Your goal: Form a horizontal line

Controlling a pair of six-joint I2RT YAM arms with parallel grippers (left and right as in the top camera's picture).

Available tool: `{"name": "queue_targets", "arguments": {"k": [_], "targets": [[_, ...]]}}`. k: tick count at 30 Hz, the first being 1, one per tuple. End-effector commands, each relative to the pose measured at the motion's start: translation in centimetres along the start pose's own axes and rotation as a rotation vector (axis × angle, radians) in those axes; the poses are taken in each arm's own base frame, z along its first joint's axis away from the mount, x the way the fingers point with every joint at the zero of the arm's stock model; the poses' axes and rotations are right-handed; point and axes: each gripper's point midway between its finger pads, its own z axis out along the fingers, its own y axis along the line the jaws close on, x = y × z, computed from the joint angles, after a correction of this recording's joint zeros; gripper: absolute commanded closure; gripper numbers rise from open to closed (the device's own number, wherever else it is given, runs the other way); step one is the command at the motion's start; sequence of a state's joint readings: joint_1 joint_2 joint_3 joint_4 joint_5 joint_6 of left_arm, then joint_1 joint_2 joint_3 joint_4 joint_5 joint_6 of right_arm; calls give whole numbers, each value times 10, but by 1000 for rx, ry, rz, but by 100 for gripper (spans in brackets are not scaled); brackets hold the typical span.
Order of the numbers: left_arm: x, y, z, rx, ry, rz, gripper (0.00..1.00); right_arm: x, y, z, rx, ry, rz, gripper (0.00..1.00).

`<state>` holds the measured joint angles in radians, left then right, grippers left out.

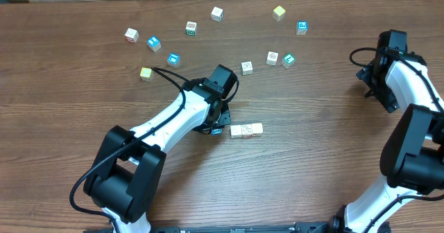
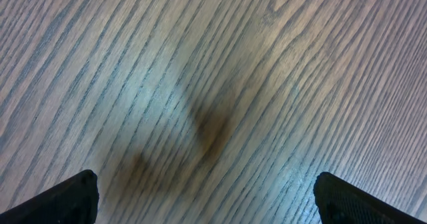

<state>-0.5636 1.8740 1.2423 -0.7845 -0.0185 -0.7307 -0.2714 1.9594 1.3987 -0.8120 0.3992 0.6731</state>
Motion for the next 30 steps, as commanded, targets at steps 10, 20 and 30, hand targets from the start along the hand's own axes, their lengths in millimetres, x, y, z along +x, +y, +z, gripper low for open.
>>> {"name": "queue_targets", "arguments": {"k": [10,20,30], "targets": [[4,2,4,-15,4,-6,74,-5,3,1,3,-13,1,0],[5,2,4,-13,6,-6,70,-5,3,1,2,-13,1,0],[5,2,4,-13,5,-6,67,-5,3,1,2,-13,1,0]]}}
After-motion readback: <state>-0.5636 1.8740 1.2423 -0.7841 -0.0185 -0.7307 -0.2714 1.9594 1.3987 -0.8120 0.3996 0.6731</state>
